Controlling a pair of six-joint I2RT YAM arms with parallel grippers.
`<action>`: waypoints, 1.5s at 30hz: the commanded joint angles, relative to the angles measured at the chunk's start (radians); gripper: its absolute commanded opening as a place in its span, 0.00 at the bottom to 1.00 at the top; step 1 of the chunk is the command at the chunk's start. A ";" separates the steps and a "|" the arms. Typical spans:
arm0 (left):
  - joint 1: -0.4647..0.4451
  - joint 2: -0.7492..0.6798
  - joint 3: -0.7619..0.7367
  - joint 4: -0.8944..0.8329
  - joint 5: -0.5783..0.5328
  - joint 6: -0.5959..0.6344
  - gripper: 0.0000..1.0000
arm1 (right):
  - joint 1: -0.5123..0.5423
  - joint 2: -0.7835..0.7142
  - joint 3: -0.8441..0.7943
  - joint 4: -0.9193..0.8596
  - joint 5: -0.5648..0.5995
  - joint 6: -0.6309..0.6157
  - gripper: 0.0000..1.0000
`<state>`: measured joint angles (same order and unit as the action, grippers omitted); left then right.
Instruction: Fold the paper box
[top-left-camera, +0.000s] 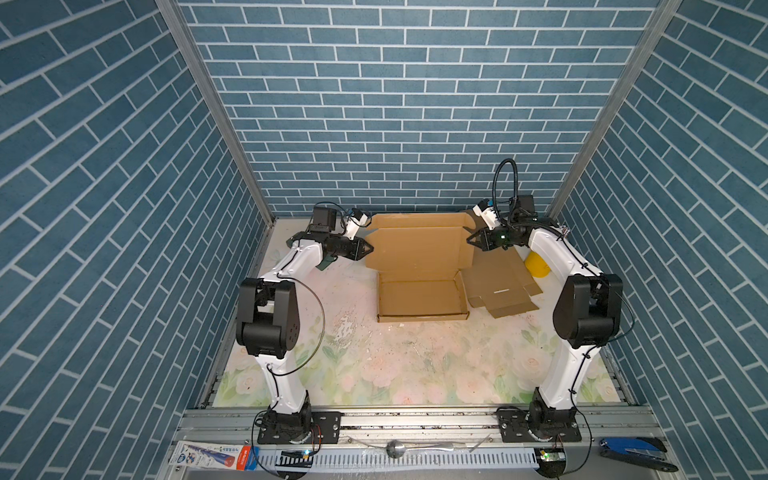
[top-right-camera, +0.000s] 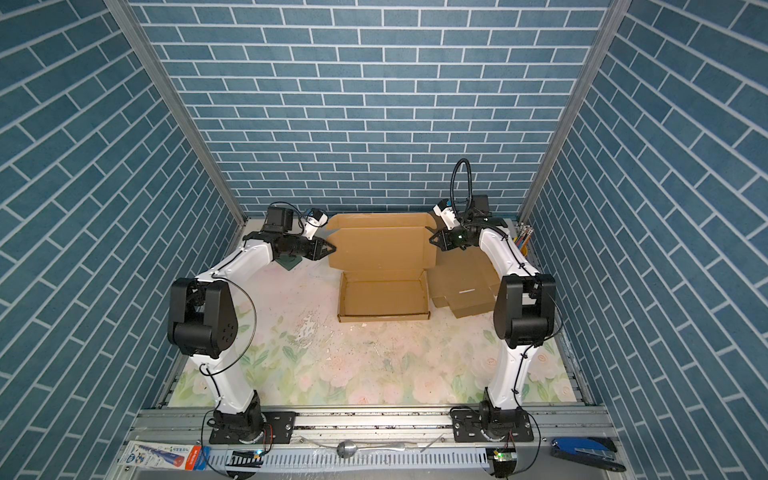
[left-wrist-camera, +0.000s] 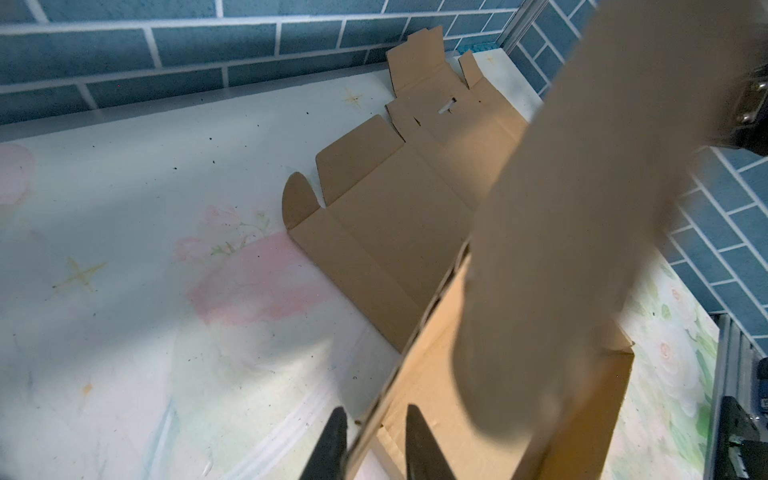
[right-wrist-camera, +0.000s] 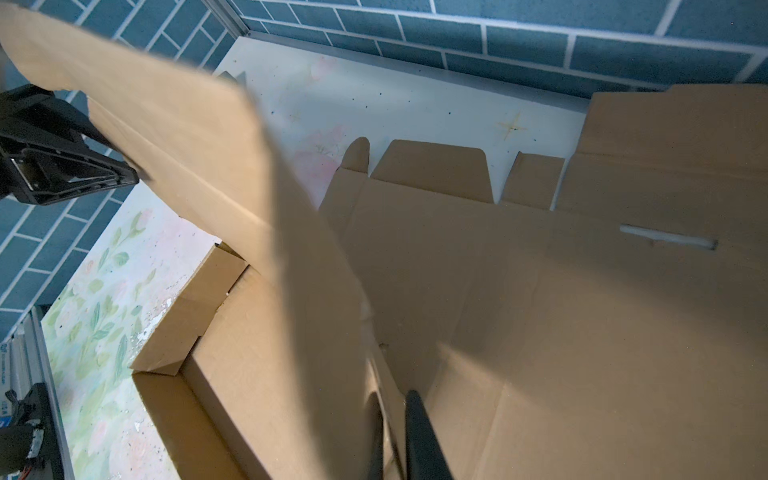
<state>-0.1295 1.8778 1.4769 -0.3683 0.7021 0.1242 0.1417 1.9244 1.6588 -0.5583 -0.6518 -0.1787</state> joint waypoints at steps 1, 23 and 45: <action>-0.016 0.001 -0.001 0.019 -0.028 -0.015 0.19 | 0.018 -0.073 -0.061 0.067 0.060 0.022 0.07; -0.134 -0.270 -0.438 0.537 -0.277 -0.259 0.05 | 0.299 -0.408 -0.596 0.635 0.694 0.338 0.00; -0.281 -0.398 -0.798 0.842 -0.448 -0.267 0.05 | 0.531 -0.460 -0.954 1.151 1.015 0.348 0.00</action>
<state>-0.3805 1.4956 0.7120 0.4637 0.2249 -0.1429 0.6373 1.4788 0.7410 0.5251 0.3893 0.1787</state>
